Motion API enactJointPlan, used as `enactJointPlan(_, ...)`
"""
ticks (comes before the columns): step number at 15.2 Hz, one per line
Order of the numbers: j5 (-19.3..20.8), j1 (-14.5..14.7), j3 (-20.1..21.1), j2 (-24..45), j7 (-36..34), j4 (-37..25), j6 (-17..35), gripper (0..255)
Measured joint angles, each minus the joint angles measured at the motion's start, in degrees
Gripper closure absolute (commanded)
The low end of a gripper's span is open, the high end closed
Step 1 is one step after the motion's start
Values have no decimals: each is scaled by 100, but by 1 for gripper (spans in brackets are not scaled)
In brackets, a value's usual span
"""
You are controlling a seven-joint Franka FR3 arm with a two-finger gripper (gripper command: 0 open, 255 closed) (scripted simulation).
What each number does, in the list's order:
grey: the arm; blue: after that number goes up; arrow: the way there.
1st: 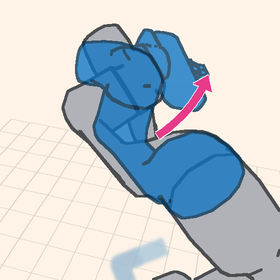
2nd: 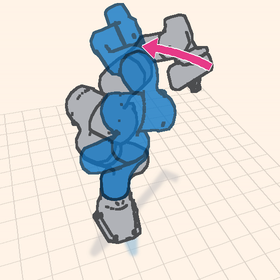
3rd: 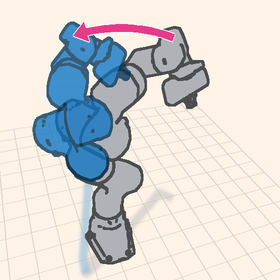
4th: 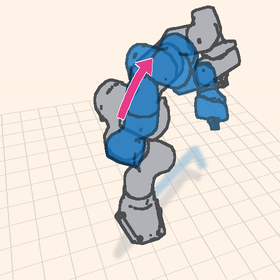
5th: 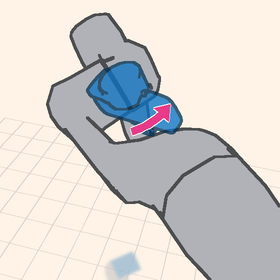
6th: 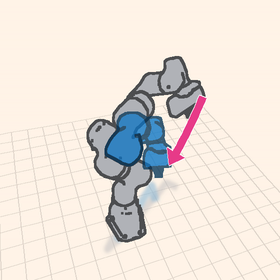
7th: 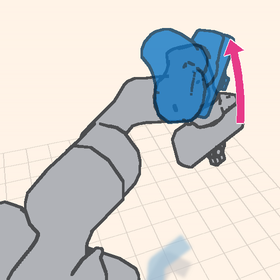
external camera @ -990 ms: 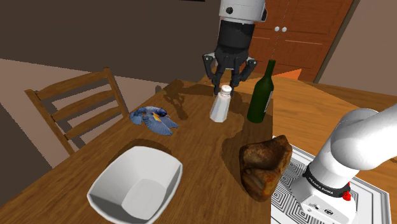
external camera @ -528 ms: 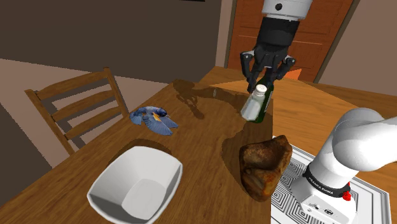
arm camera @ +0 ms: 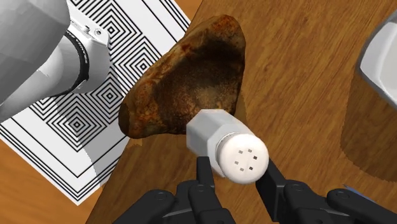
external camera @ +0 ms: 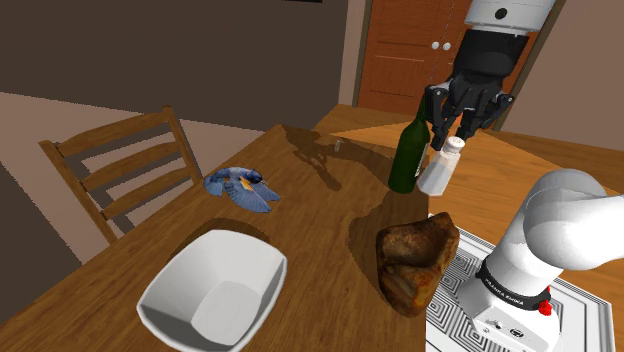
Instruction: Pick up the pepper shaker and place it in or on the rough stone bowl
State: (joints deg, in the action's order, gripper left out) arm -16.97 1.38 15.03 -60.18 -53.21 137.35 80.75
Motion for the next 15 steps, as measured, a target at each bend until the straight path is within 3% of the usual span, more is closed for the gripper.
enactJointPlan(15, -253, 145, 238, -535, 114, 1390, 842, 255)
